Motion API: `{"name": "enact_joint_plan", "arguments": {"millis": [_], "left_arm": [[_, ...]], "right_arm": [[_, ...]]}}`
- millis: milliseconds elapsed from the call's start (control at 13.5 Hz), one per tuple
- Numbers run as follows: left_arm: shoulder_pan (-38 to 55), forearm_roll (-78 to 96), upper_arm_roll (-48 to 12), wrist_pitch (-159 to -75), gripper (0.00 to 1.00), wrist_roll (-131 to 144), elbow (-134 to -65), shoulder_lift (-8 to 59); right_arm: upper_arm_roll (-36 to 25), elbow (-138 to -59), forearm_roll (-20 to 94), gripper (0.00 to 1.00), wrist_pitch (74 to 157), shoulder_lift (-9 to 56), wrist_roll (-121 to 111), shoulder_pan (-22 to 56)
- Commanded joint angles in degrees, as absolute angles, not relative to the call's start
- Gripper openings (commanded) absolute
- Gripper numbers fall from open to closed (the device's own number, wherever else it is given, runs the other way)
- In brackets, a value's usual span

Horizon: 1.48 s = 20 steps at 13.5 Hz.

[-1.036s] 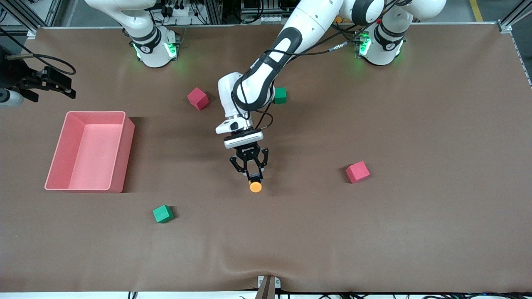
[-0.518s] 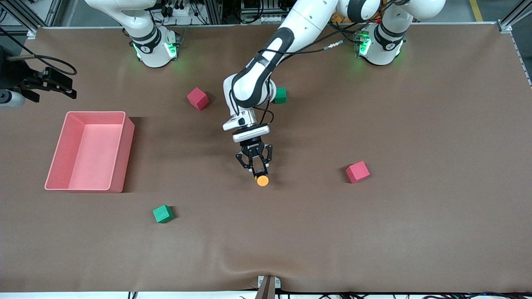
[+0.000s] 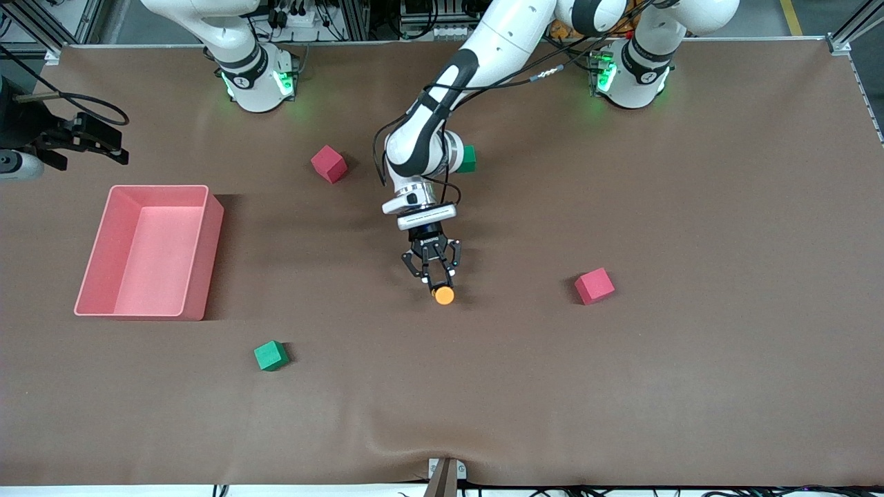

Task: Place and upright button with both arms
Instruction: 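Lift the button with the left gripper, yellow cap pointing up, then lower the button upright onto the table and open the left gripper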

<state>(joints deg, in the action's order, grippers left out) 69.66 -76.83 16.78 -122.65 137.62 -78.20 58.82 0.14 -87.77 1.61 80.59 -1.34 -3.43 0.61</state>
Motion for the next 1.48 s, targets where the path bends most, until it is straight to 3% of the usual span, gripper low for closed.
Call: {"name": "enact_joint_plan", "arguments": {"millis": [0,740,1405], "left_arm": [[70.40,-78.57,17.32,-121.73,0.04,139.74,-77.96,60.11],[70.58,-80.86,17.40,-120.42,0.06,143.69,-76.38,65.47],[71.10,-84.11,17.31,-119.27,0.09,147.91,-76.38,65.57]], "right_arm": [[0.26,-88.42,0.53,1.00,81.04,-1.93,-3.16,0.79],[0.26,-88.51,0.53,1.00,80.95,-1.85,-2.64,0.97],[0.35,-88.68,0.53,1.00,81.04,-1.76,-2.64,1.05]]}}
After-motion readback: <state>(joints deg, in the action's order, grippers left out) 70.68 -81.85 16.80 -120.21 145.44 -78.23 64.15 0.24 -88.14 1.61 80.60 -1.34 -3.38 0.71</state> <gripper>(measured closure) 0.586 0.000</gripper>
